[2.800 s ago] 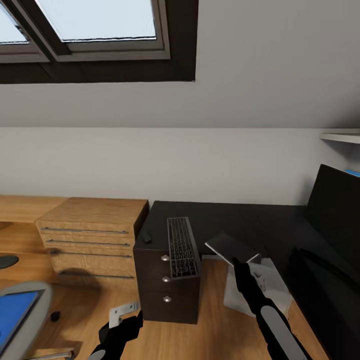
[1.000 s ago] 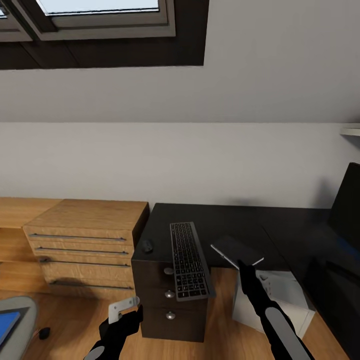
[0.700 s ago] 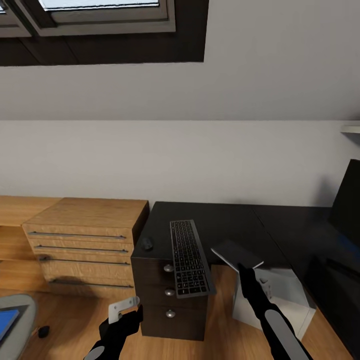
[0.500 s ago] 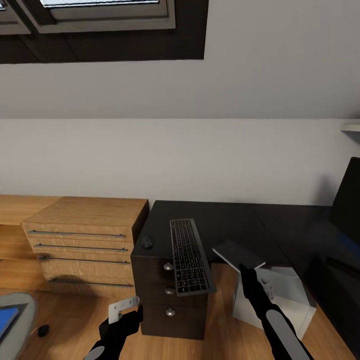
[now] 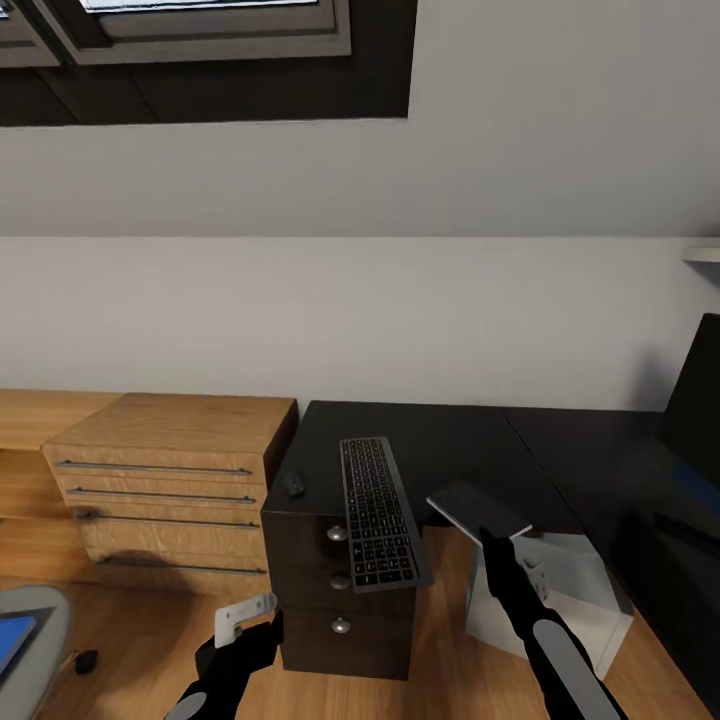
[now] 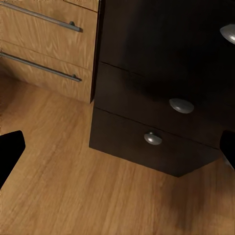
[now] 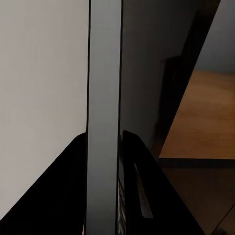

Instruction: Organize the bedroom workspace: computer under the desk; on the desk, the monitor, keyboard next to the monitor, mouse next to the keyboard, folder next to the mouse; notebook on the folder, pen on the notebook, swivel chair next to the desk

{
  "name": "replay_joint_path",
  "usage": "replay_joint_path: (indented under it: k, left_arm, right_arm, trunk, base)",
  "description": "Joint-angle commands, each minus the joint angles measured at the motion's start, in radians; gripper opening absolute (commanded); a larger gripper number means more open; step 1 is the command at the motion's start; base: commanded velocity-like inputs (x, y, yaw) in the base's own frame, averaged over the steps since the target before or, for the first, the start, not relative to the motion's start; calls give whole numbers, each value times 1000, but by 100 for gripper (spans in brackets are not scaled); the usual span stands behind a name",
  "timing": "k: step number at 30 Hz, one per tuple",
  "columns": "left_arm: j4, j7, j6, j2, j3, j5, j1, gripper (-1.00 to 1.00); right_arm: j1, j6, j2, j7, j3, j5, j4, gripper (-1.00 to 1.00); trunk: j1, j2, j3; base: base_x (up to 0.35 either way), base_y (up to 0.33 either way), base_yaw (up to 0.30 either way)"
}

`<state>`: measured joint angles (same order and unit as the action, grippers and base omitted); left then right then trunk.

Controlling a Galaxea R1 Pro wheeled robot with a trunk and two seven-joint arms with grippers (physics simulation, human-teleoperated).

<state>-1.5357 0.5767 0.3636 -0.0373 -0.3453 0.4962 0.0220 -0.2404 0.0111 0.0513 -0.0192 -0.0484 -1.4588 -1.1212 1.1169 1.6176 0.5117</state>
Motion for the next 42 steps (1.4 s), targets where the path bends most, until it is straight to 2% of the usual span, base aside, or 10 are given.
replay_joint_path:
  k: [1,19,30,42]
  left_arm:
    - [-2,8,2,-2,-2,7,0,100]
    - [0,8,0,-6,-2,5,0,100]
    - [-2,8,0,-5,-2,7,0,100]
    - [-3,8,0,-3,-3,7,0,100]
  right_arm:
    - [0,1,1,-2,-2,-11,0,-100]
    - [0,1,1,-3,-1,-11,0,-100]
    - [0,1,1,-4,-1,-11,0,-100]
    - [0,1,1,-4,-1,-11,0,-100]
  trunk:
    - [0,0,1]
    - [0,0,1]
    - [0,0,1]
    - [46,84,38]
  base:
    - [117,0,0]
    - [129,0,0]
    - [20,0,0]
    - [1,0,0]
